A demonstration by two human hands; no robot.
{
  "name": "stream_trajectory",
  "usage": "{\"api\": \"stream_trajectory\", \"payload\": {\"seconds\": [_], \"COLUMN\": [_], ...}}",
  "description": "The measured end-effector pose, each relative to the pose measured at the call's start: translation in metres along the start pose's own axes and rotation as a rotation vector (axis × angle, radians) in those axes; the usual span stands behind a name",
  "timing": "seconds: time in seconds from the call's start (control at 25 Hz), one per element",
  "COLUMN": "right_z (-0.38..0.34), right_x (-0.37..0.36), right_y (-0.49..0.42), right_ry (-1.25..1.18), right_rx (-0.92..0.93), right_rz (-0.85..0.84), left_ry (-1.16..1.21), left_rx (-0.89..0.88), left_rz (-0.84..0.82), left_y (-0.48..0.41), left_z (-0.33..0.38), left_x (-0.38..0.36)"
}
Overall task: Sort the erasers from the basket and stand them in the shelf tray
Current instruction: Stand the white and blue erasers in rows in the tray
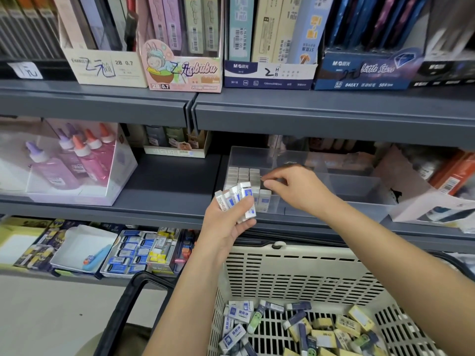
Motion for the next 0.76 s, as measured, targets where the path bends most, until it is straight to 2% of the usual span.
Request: {"api": "stream_trajectory", "payload": {"seconds": [0.08, 0.16, 0.32, 0.52, 0.64, 0.76], "right_z": [-0.013, -0.025, -0.023, -0.014, -0.002, 0.004], "right_x": [0.002, -0.002, 0.005, 0.003, 0.019, 0.036], "right_y": [0.008, 0.013, 0.016, 0.016, 0.010, 0.003], "right_ry": [-0.282, -0.440, -0.477, -0.545, -0.619, -0.503], "right_rx": [0.013, 0.020, -0.033, -0.104, -0.163, -0.151], "right_rz": [0.030, -0.017, 0.031, -0.032, 0.068, 0.125], "left_ry": [0.013, -0.011, 0.046, 0.056, 0.073, 0.096], "left_rx": [0.059, 0.106, 0.148, 0.153, 0.087, 0.064], "left_rz": [-0.097, -0.136, -0.167, -0.059, 0.027, 0.072], "left_y": [0.002, 0.004, 0.005, 0.002, -0.001, -0.002], "left_z": [-0.004, -0.009, -0.014, -0.014, -0.007, -0.004], "left_x": [-0.009, -0.015, -0.021, -0.012, -0.001, 0.005]}}
Point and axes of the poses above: each hand's wrist, its own y-axis away from the middle knuckle, its own x-axis out of the back of the hand, z = x × y, the point moved 8 cm from there along -y, towards the middle knuckle, and after that the axes turned 11 degrees about x, right-handed, at the moved point
